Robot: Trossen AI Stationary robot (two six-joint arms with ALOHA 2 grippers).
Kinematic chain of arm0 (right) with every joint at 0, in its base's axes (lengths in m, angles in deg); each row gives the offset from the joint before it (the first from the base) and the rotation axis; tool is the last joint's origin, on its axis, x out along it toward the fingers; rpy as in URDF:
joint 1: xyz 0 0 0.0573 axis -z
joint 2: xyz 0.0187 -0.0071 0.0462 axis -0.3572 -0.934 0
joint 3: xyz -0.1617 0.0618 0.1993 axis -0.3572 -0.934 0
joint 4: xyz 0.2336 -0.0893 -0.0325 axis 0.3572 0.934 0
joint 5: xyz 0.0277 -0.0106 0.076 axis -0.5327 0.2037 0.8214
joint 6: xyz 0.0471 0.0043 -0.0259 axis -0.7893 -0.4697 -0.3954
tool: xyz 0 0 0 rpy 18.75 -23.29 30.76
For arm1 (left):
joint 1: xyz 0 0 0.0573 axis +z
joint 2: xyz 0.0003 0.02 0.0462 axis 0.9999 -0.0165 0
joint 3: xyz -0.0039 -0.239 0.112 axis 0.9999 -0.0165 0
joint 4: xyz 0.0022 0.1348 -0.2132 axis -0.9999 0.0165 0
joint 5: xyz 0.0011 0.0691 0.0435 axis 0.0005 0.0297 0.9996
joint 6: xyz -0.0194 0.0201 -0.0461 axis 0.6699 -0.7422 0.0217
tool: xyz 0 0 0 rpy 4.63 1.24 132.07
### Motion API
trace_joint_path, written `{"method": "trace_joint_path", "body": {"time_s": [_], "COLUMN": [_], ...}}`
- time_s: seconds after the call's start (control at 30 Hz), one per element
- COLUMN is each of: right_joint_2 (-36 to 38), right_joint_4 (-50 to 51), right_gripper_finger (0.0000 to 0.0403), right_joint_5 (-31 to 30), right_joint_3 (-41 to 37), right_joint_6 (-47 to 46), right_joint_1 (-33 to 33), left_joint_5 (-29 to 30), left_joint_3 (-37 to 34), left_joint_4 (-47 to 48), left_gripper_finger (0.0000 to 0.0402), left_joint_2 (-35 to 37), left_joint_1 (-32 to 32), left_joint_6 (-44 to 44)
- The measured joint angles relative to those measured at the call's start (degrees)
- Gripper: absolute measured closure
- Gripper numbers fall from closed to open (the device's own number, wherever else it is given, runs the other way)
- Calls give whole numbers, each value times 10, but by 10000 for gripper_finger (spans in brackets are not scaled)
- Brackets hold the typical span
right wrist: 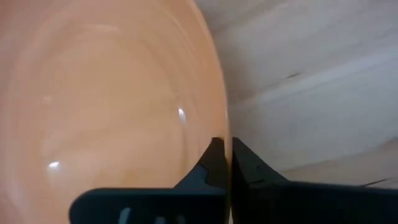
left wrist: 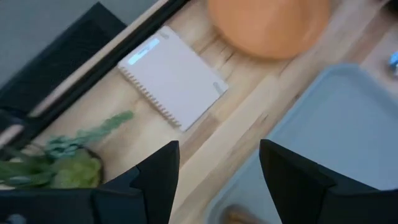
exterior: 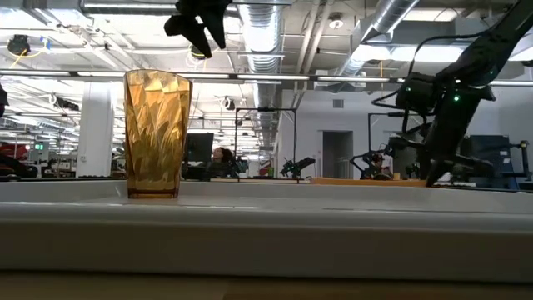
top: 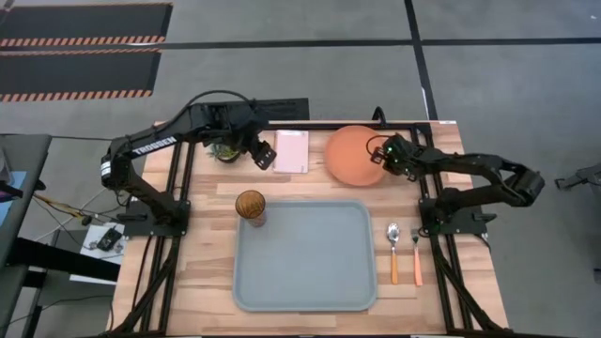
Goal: Pick and place plate/cup/fork/spoon on tray
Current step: Put the orange plate on the gray tray below the brown glass
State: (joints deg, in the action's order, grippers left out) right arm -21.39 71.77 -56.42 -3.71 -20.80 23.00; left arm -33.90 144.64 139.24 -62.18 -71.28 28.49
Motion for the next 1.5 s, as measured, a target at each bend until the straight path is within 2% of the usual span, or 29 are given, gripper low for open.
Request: {"method": "trace_joint_path", "body": {"time_s": [0.17, 0.37, 0.53, 0.67, 0.83, 1.07, 1.4, 1.5], "right_joint_2": [42, 103, 141, 163, 176, 176, 176, 176], "right_joint_4": [8, 1, 0, 4, -3, -18, -77, -80], "right_gripper_finger": [397, 396, 397, 393, 393, 391, 390, 390], "right_joint_5": [-1, -1, -8, -17, -21, -20, -18, -16], "right_joint_3": [34, 81, 110, 126, 136, 137, 137, 137], "right_joint_6": [37, 69, 86, 95, 107, 108, 107, 107], "right_joint_1": [-1, -25, -44, -62, -75, -99, -129, -137], "left_joint_5": [-49, -81, -180, -199, -275, -294, -294, -294], "left_joint_3": [0, -10, -69, -123, -180, -239, -255, -255], "left_joint_4": [-41, -116, -221, -302, -442, -550, -588, -600], "left_gripper_finger": [193, 193, 193, 193, 193, 193, 194, 208], "left_joint_2": [0, 0, 0, 0, 0, 0, 0, 0], "left_joint_1": [20, 54, 87, 109, 131, 139, 122, 116], "left_joint_6": [18, 31, 46, 75, 118, 161, 177, 177]}}
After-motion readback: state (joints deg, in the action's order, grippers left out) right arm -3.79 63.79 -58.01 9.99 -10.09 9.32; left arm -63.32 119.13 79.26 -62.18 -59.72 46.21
